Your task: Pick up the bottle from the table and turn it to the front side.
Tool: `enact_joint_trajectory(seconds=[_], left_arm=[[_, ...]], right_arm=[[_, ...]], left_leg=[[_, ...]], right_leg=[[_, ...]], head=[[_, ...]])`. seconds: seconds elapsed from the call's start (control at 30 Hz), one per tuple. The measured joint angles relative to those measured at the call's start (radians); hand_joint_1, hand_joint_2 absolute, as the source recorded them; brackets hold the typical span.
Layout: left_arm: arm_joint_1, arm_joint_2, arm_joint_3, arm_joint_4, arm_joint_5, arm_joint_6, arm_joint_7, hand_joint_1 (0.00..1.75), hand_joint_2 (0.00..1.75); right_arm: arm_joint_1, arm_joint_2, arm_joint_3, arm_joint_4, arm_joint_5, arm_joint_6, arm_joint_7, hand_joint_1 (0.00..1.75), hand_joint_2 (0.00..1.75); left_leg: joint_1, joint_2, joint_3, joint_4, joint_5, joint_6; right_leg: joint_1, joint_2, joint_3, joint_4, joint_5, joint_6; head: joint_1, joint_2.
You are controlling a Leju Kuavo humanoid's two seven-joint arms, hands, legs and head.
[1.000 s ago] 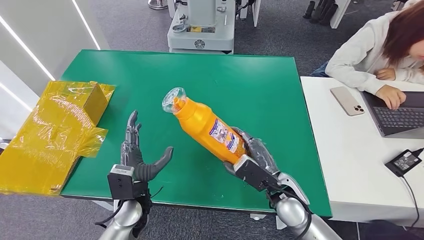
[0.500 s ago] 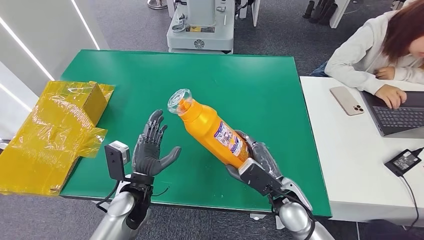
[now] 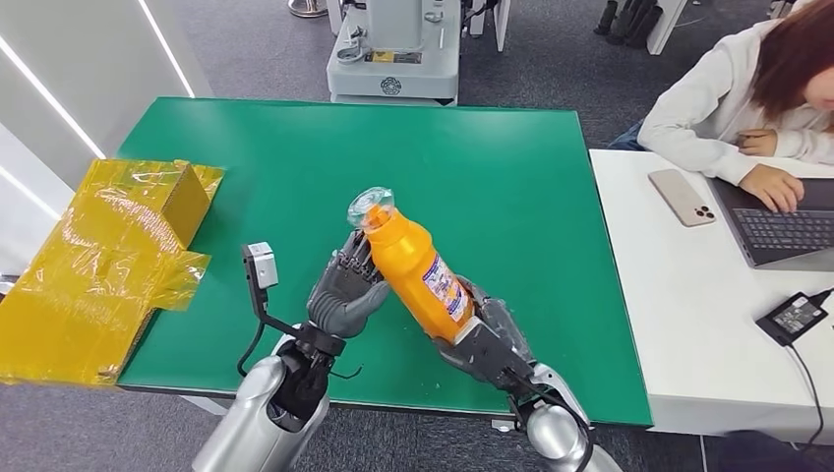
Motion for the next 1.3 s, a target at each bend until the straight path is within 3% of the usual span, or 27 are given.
enact_joint_trajectory(seconds=[0.17,0.53,0.67,0.77,0.97,1.3], left_arm=[[-0.037,-0.031,-0.029,0.065,-0.058,0.029,-0.026,0.0,1.75],[-0.178,-0.147,-0.155,0.356,-0.417,0.283,-0.203,0.0,1.75],[-0.217,-0.163,-0.173,0.455,-0.479,0.314,-0.254,1.7,1.75],[-0.224,-0.159,-0.172,0.474,-0.466,0.283,-0.265,1.73,1.75],[-0.229,-0.138,-0.159,0.457,-0.392,0.194,-0.195,1.75,1.75],[-0.225,-0.128,-0.143,0.439,-0.29,0.112,-0.147,1.75,1.75]], right_arm=[[0.011,0.014,-0.018,0.017,0.005,-0.007,0.004,1.75,1.75],[0.023,0.046,-0.065,0.059,0.018,-0.062,0.034,1.75,1.75],[0.027,0.045,-0.075,0.079,-0.001,-0.072,0.034,1.75,1.75],[0.032,0.043,-0.077,0.091,-0.015,-0.072,0.023,1.75,1.75],[0.036,0.041,-0.078,0.116,-0.022,-0.064,0.012,1.75,1.75],[0.022,0.045,-0.077,0.151,-0.019,-0.053,0.005,1.75,1.75]], left_leg=[[0.0,0.0,0.0,0.0,0.0,0.0],[0.0,-0.001,-0.001,0.0,0.0,0.0],[0.0,0.0,0.0,0.0,0.0,0.0],[0.0,0.0,0.0,0.0,0.0,0.0],[0.0,0.0,-0.001,0.0,0.0,0.0],[0.0,-0.001,-0.001,0.0,0.0,0.0]], right_leg=[[0.0,-0.001,-0.001,0.0,0.0,0.0],[0.0,-0.001,0.0,0.0,0.0,0.0],[0.0,0.0,-0.001,0.0,0.0,0.0],[0.0,0.0,-0.001,0.0,0.0,0.0],[0.0,0.0,-0.001,0.001,0.0,0.0],[0.0,-0.001,0.0,0.001,0.0,0.0]], head=[[0.0,0.0],[0.0,0.0],[0.0,0.0],[0.0,0.0],[0.0,0.0],[0.0,0.0]])
